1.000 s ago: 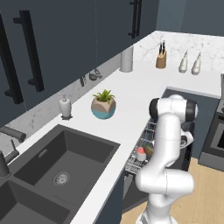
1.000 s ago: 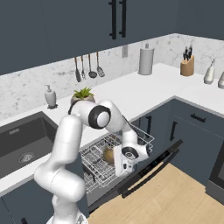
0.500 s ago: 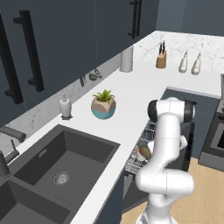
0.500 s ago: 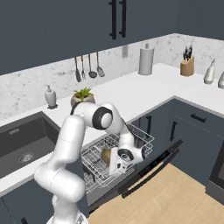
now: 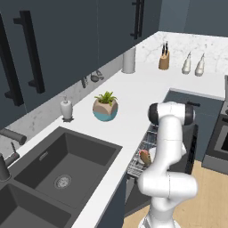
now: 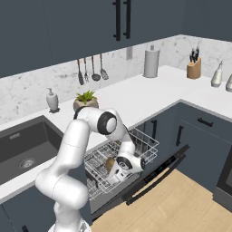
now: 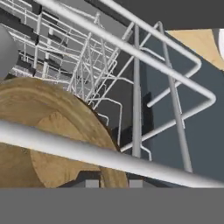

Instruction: Pick up the cup and bowl from the counter, place them in the dishwasher, and close the dishwasher door.

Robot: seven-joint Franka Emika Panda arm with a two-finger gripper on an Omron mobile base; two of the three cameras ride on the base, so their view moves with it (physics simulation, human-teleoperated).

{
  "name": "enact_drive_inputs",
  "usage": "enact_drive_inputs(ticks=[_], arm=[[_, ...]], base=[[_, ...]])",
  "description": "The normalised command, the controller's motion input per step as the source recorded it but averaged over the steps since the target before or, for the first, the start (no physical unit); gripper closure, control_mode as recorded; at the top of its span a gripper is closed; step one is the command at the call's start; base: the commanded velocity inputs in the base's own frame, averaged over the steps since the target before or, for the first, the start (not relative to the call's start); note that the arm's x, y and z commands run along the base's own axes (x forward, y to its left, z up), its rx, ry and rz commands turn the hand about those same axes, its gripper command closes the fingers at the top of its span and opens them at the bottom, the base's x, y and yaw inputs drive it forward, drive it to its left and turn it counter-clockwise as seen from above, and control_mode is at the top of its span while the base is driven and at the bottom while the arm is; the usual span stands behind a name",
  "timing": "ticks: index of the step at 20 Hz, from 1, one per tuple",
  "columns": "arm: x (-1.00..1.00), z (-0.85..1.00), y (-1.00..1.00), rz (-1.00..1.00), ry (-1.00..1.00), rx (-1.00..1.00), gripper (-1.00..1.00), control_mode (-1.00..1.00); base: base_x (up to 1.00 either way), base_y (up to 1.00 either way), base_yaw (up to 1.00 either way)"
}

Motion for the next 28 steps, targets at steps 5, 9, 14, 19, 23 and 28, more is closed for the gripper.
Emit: enact_drive_inputs(ticks=[5, 9, 14, 19, 23, 28], arm=[[0.03, -0.28, -0.06, -0.19, 0.16, 0.00, -1.00, -1.00], [-0.21, 0.16, -0.42, -0.13, 0.03, 0.00, -1.00, -1.00], [-0.68, 0.98, -0.68, -0.09, -0.11, 0.02, -1.00, -1.00], [-0.37, 1.00, -0.71, -0.04, -0.04, 0.11, -1.00, -1.00], [-0.19, 1.00, -1.00, -0.04, 0.02, 0.19, -1.00, -1.00], [-0.25, 0.71, -1.00, -0.06, 0.09, 0.27, -1.00, -1.00]], base=[[0.00, 0.00, 0.00], [0.00, 0.00, 0.00], [0.00, 0.00, 0.00], [0.00, 0.00, 0.00], [0.00, 0.00, 0.00], [0.00, 0.00, 0.00]])
